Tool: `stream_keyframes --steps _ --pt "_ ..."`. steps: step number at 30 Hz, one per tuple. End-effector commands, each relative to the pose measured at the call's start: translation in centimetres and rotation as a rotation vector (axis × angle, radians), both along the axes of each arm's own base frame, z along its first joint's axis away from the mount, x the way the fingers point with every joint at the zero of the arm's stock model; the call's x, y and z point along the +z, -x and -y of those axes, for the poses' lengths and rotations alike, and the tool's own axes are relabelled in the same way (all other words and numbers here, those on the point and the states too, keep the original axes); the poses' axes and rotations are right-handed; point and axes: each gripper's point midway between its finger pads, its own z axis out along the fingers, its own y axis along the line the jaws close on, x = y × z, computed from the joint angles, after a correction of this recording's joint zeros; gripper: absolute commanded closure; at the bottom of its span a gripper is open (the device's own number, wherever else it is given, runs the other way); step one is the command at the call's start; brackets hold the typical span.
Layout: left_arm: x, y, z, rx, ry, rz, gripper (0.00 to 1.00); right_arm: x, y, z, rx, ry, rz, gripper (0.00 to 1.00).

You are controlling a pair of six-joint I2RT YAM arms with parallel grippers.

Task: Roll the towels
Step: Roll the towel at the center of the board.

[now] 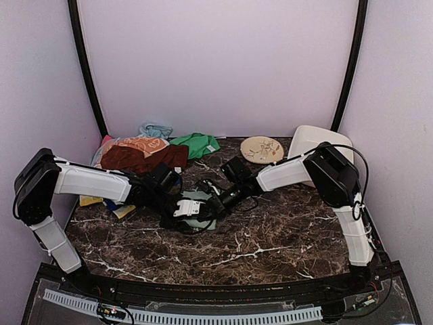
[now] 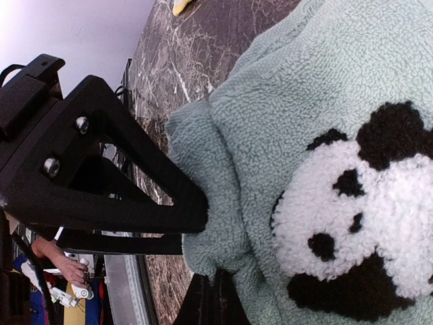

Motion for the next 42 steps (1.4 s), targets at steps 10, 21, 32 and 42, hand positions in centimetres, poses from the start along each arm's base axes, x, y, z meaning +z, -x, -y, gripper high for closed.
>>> stream_keyframes --steps 10,21,32,42 --pt "-4.4 -1.2 -0.8 0.02 -0.124 0.009 0.92 -0.5 0.2 0.9 -0.027 0.033 -0.051 0.86" --pt "-2.4 4.8 -0.6 -0.024 -0.1 -0.354 1.0 4.5 -5.1 6.6 -0.277 0.029 0.336 0.29" --pt "-2.7 8.3 -1.0 0.003 -0.11 -0.63 1.0 16.1 -9.1 22.4 -1.08 0.001 1.023 0.0" --pt "-3.7 7.0 -0.7 0.125 -0.126 -0.89 1.0 11.8 -0.7 16.4 -0.435 0.203 1.505 0.13"
